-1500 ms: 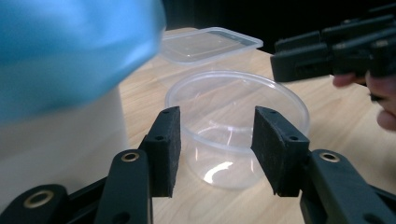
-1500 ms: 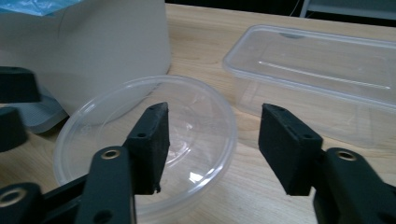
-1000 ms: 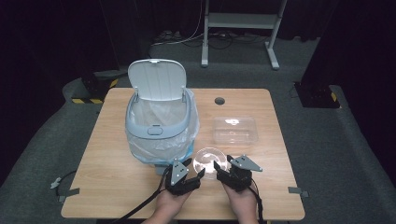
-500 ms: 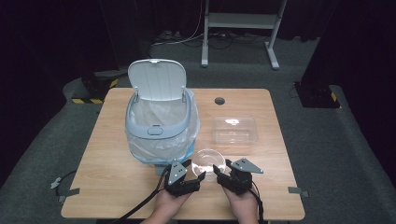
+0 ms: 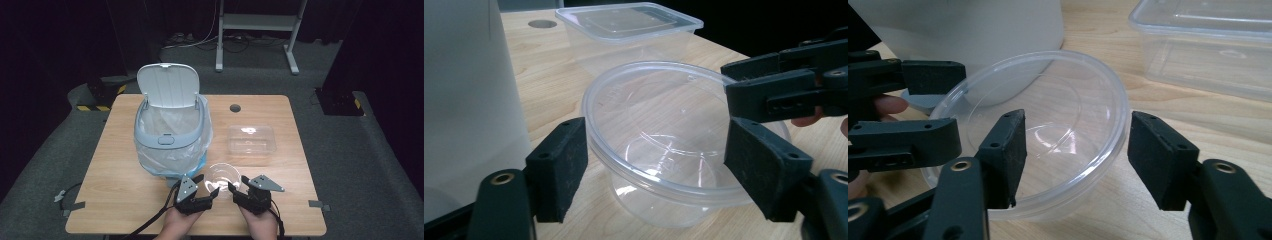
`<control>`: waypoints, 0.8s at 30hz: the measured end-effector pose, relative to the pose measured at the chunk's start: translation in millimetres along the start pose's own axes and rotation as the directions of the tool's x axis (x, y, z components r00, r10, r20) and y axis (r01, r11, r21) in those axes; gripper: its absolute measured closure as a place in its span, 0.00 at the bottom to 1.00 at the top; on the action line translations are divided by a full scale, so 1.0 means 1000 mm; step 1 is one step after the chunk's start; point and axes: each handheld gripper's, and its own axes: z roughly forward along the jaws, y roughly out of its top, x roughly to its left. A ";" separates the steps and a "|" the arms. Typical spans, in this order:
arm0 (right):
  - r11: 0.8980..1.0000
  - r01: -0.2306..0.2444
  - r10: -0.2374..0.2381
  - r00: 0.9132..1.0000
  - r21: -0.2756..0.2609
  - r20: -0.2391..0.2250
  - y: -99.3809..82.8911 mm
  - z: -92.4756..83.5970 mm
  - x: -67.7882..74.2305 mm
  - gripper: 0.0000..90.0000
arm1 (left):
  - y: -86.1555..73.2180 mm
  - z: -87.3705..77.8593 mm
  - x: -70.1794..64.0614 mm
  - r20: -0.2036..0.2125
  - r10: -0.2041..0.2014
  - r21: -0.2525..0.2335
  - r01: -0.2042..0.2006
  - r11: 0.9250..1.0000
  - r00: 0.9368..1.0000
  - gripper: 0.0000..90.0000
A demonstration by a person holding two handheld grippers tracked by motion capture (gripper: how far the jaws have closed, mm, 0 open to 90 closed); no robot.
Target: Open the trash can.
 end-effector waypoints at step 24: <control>0.997 -0.074 0.076 0.994 0.026 -0.078 -0.003 0.009 -0.003 0.32 | 0.001 0.006 0.004 0.037 -0.070 0.029 0.069 0.997 0.997 0.18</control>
